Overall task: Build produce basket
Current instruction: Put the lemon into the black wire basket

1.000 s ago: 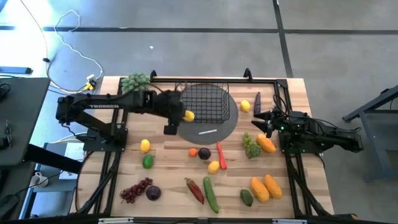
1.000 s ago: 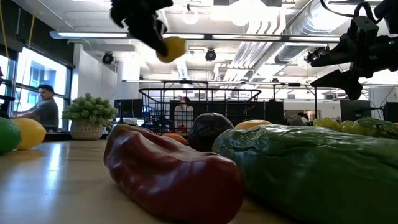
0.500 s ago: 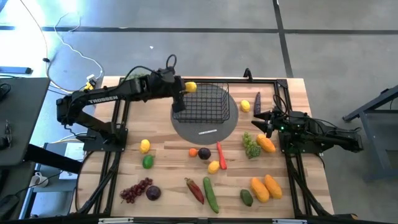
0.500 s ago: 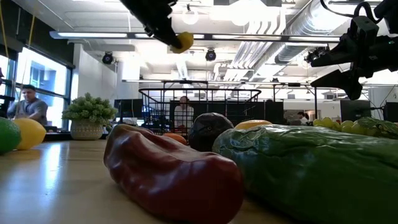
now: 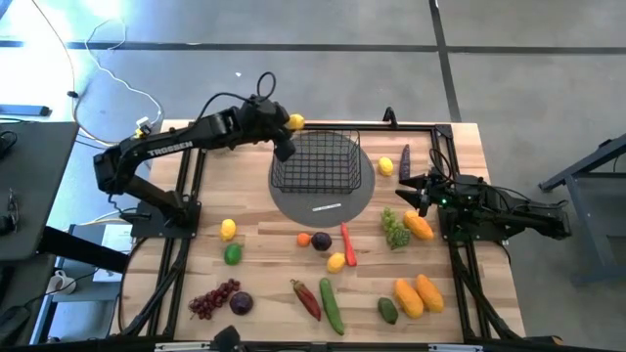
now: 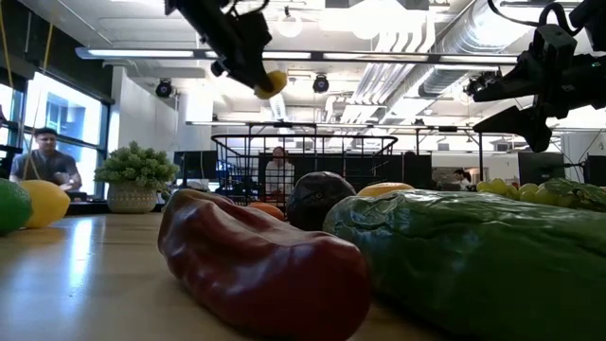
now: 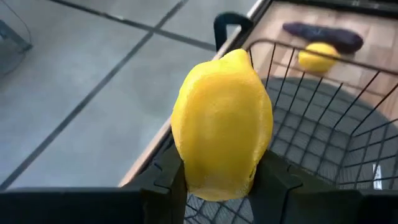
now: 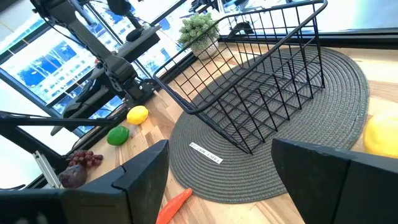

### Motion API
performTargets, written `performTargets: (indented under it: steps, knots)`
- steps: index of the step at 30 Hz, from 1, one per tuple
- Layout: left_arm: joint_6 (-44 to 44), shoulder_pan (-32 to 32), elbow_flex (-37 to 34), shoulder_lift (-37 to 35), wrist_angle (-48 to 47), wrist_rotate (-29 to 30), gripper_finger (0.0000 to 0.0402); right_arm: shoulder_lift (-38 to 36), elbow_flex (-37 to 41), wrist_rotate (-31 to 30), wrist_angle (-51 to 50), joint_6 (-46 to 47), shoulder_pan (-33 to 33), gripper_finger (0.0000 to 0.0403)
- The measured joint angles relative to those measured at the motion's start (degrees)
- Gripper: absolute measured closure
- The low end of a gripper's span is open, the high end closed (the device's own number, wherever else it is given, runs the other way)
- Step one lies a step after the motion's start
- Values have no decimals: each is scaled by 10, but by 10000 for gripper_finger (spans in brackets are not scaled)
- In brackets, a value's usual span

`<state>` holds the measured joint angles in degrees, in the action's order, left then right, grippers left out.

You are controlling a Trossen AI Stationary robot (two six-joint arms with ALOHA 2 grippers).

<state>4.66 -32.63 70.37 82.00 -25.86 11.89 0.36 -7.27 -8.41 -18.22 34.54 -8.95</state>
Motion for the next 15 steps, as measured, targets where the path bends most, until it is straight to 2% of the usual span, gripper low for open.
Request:
performTargets:
  steps: [15]
  knots:
    - [-27, 1, 0, 76, -10, -19, 287, 0, 0, 0, 0, 0, 0, 139]
